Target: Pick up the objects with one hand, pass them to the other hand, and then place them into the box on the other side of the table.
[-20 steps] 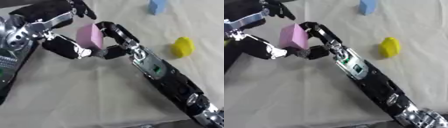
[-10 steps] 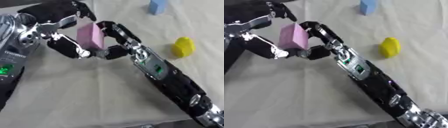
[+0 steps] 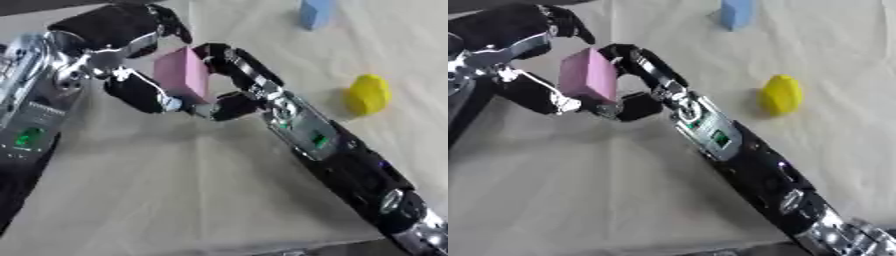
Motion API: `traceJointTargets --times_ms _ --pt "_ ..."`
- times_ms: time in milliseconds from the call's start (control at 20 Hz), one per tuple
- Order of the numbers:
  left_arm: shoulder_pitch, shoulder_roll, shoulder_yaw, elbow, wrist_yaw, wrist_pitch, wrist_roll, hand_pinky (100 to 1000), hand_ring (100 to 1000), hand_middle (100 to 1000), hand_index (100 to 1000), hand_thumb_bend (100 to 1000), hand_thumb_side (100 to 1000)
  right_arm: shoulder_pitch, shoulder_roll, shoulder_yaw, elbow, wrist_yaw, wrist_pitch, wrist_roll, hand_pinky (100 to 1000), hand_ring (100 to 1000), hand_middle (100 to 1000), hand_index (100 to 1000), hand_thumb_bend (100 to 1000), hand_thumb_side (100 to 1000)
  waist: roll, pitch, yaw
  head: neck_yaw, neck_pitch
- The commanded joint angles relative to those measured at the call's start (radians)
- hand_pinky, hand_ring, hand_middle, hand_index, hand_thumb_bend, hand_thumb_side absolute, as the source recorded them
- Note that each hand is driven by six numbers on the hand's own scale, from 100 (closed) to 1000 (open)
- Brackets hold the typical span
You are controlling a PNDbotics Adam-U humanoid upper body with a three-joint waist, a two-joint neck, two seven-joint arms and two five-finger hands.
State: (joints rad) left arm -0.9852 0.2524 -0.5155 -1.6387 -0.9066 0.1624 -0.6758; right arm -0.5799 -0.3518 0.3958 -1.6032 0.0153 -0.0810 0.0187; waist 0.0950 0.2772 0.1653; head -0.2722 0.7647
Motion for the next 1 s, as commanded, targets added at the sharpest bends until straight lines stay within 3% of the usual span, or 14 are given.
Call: traceJointTargets --times_ms 50,550,1000 --pt "-0.017 0.001 0.005 0.003 0.005 0.003 0.003 844 821 809 857 494 386 -0.009 -0.015 0.001 -0.023 0.008 -0.011 0.006 687 496 485 564 367 100 0.009 -0.112 0.0 0.004 0.005" --pt "-0.013 -0.007 0.006 0.037 -0.002 0.004 0.009 839 816 801 847 504 381 -0.007 -0.016 0.002 -0.02 0.02 -0.05 0.015 685 496 485 564 384 100 0.01 -0.11 -0.004 0.01 0.005" --pt "-0.012 -0.006 0.004 0.039 0.018 0.011 0.01 810 787 766 786 435 299 -0.005 -0.018 0.005 -0.02 0.027 -0.055 0.015 683 495 484 563 377 100 0.009 -0.109 -0.007 0.016 0.005"
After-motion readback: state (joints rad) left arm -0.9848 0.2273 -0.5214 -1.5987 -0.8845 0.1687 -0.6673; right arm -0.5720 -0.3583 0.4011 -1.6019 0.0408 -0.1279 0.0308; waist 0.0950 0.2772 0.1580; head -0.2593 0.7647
